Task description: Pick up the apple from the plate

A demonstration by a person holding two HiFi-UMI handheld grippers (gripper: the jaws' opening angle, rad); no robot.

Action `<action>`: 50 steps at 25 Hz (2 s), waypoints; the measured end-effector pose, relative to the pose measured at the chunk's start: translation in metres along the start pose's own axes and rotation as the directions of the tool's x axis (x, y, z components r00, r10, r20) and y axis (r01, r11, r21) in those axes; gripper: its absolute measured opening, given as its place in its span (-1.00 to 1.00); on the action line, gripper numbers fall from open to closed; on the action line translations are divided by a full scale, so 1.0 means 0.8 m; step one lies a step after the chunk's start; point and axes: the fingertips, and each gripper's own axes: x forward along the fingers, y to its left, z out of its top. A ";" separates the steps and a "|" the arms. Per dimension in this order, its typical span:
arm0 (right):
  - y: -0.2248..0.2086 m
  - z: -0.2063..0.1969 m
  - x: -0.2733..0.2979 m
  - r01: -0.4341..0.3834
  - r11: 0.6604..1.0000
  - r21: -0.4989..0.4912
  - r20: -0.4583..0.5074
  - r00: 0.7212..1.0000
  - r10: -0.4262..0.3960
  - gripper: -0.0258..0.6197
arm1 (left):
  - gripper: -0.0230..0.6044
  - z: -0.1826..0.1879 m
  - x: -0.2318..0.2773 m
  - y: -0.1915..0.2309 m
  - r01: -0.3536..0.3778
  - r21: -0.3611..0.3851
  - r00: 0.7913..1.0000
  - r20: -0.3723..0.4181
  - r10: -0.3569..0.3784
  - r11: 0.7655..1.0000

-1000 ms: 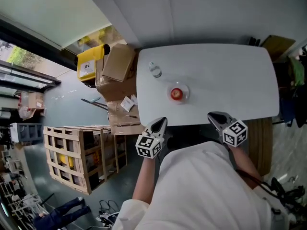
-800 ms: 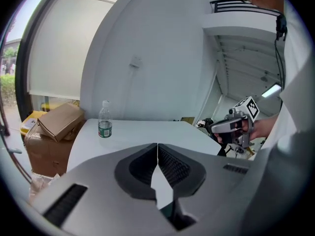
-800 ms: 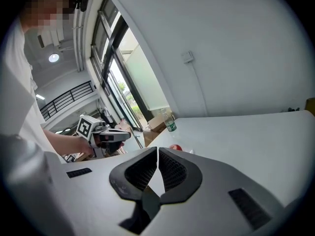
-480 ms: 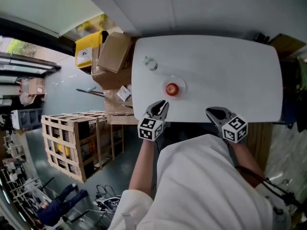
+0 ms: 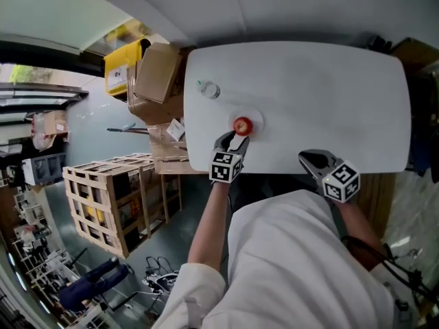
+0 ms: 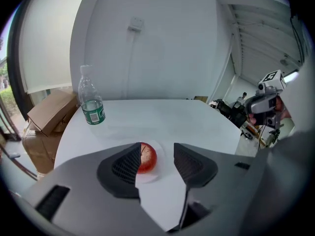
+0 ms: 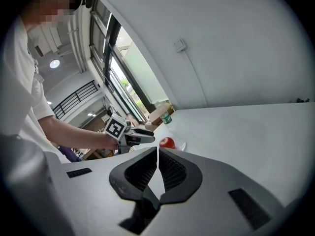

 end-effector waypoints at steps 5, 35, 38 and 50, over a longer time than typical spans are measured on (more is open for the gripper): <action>-0.015 -0.005 -0.004 0.008 1.000 0.023 -0.012 1.000 -0.008 -0.81 | -0.16 -0.008 0.034 0.013 -0.035 0.000 0.998 -0.059 0.035 0.999; -0.038 -0.024 -0.010 0.001 0.997 0.082 -0.047 0.999 0.003 -0.81 | 0.22 -0.029 0.069 0.043 -0.127 -0.097 0.982 -0.154 0.111 0.987; -0.031 -0.016 -0.003 -0.016 0.997 0.069 -0.046 0.999 0.019 -0.81 | 0.22 -0.016 0.053 0.036 -0.100 -0.127 0.990 -0.108 0.087 0.987; 0.031 -0.011 0.029 -0.048 0.999 -0.011 -0.041 0.998 0.048 -0.80 | 0.22 0.014 -0.052 0.004 -0.004 -0.138 0.997 0.071 0.014 0.990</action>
